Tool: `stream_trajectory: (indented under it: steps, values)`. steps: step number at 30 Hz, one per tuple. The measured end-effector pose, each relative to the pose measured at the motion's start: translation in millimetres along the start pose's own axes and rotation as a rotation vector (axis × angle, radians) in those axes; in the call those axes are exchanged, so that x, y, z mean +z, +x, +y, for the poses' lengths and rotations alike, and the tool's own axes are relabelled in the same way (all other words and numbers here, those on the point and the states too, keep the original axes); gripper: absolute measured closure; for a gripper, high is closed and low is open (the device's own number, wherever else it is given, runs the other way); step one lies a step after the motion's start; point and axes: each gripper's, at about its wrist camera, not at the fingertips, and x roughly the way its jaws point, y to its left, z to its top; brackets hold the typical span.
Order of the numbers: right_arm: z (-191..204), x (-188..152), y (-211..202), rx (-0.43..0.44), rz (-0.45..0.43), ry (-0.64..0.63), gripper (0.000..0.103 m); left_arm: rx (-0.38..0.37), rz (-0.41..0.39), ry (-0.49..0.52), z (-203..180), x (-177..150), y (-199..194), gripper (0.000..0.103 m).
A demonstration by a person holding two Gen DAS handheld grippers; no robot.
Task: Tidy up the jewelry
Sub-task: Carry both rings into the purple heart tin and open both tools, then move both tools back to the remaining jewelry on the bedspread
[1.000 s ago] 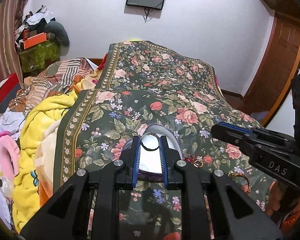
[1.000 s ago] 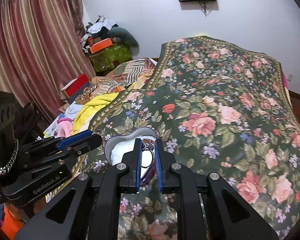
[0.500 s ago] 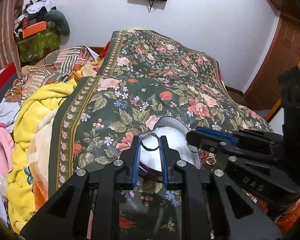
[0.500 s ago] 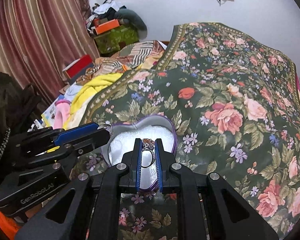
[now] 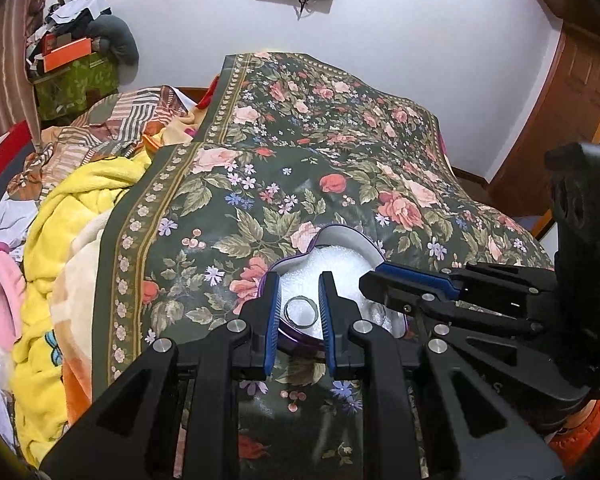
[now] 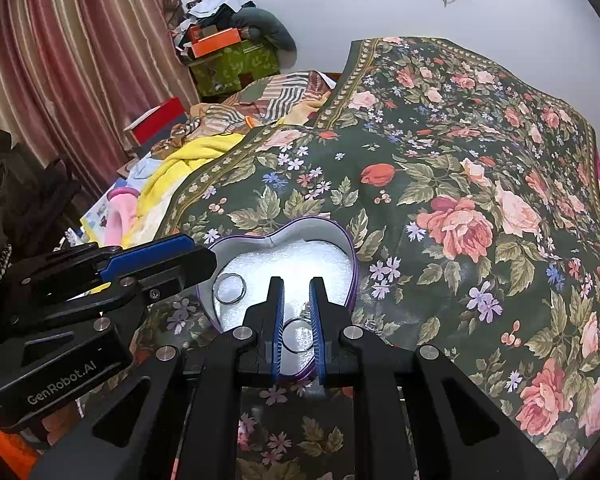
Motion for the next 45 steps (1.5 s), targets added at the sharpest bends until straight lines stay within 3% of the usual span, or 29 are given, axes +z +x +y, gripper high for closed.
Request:
stream_trajectory:
  steps: [9, 14, 19, 23, 27, 34, 45]
  values:
    - [1, 3, -24, -0.007, -0.042, 0.015, 0.087, 0.016, -0.014, 0.003, -4, 1, -13, 0.085]
    - [-2, 2, -50, -0.034, -0.092, 0.032, 0.071, 0.022, -0.032, 0.018, -12, 2, -26, 0.085]
    - [-8, -2, -78, -0.075, -0.138, 0.040, 0.067, 0.028, -0.052, 0.040, -22, 3, -43, 0.085]
    - [-17, -9, -99, -0.113, -0.162, 0.051, 0.065, 0.029, -0.072, 0.058, -33, 1, -57, 0.074]
    - [-27, -19, -117, -0.151, -0.179, 0.071, 0.061, 0.026, -0.080, 0.081, -45, -2, -69, 0.073]
    - [-49, -39, -141, -0.210, -0.182, 0.117, 0.059, 0.011, -0.075, 0.120, -66, -11, -80, 0.063]
    - [-77, -79, -150, -0.262, -0.123, 0.186, 0.059, -0.050, 0.012, 0.143, -91, -27, -64, 0.063]
